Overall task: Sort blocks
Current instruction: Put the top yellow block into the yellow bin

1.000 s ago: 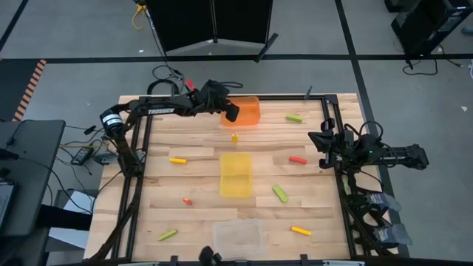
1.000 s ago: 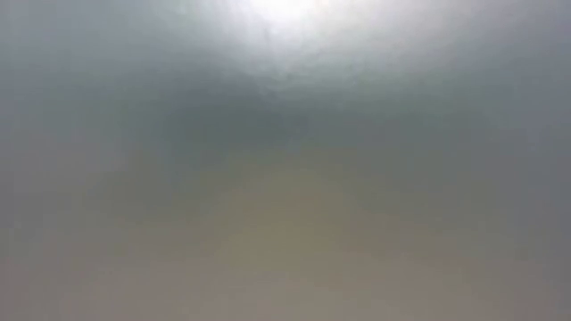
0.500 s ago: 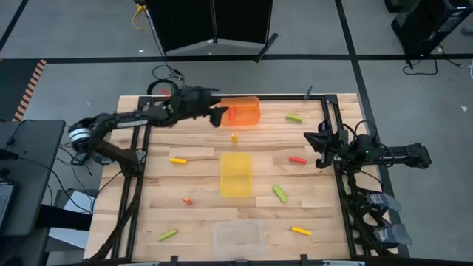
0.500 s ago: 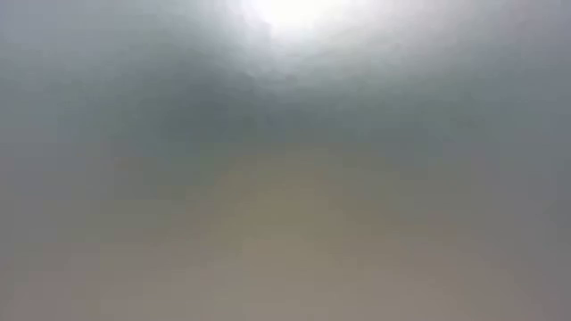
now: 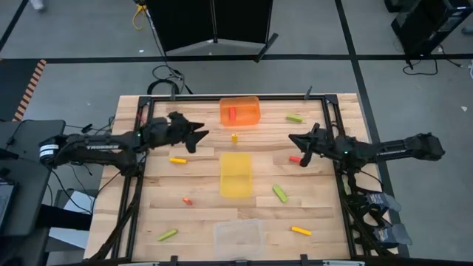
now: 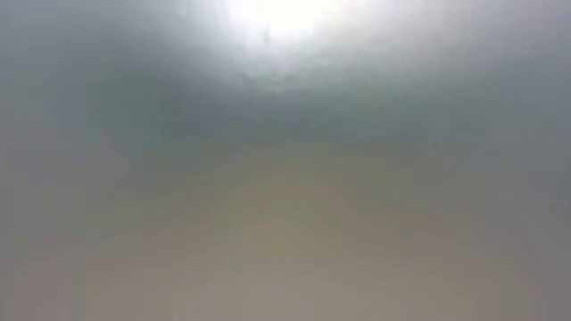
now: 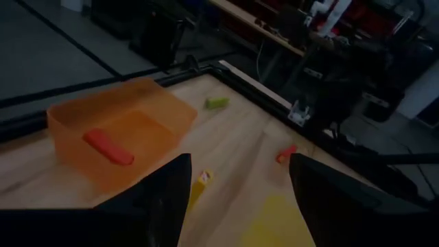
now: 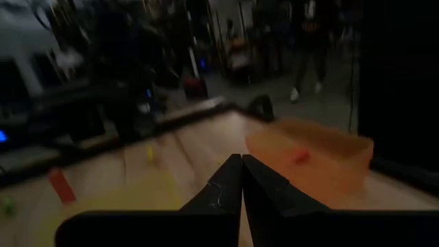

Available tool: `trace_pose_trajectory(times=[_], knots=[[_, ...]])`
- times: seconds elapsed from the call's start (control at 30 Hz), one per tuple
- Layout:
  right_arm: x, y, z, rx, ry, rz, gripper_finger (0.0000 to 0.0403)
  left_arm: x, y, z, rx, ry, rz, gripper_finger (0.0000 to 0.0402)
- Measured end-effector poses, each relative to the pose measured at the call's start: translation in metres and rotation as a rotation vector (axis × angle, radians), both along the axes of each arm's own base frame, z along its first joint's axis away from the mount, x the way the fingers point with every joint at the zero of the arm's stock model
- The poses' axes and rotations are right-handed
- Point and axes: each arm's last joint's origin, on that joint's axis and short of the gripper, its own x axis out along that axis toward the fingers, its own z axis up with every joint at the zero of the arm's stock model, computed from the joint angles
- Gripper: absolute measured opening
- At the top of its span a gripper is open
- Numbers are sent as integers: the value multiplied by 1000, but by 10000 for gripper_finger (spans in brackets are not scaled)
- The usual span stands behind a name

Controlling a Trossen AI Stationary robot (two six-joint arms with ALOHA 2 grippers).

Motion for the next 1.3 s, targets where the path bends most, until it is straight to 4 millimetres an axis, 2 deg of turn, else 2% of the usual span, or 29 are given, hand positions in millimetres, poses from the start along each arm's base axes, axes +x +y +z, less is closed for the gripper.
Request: trace_pose_trajectory(times=[0.23, 0.4, 0.53, 0.67, 0.8, 1.1, 1.3], knots=[[38, -1, 16, -27, 167, 35, 62, -5, -8, -6, 12, -57, -28, 252], [78, -8, 24, -39, 272, 21, 114, -4, -9, -6, 12, -60, -32, 252], [114, -20, 24, -18, 336, 82, 155, -4, -10, -4, 23, -80, -37, 252], [147, -36, 15, 8, 401, 129, 194, -3, -12, 0, 62, -114, -56, 252], [170, -52, 4, 11, 455, 119, 225, -3, -13, 2, 76, -122, -66, 252], [209, -66, -10, -9, 520, 177, 271, -2, -14, 1, 71, -120, -99, 252], [226, -74, -23, 14, 577, 182, 274, -2, -14, 1, 72, -119, -100, 252]])
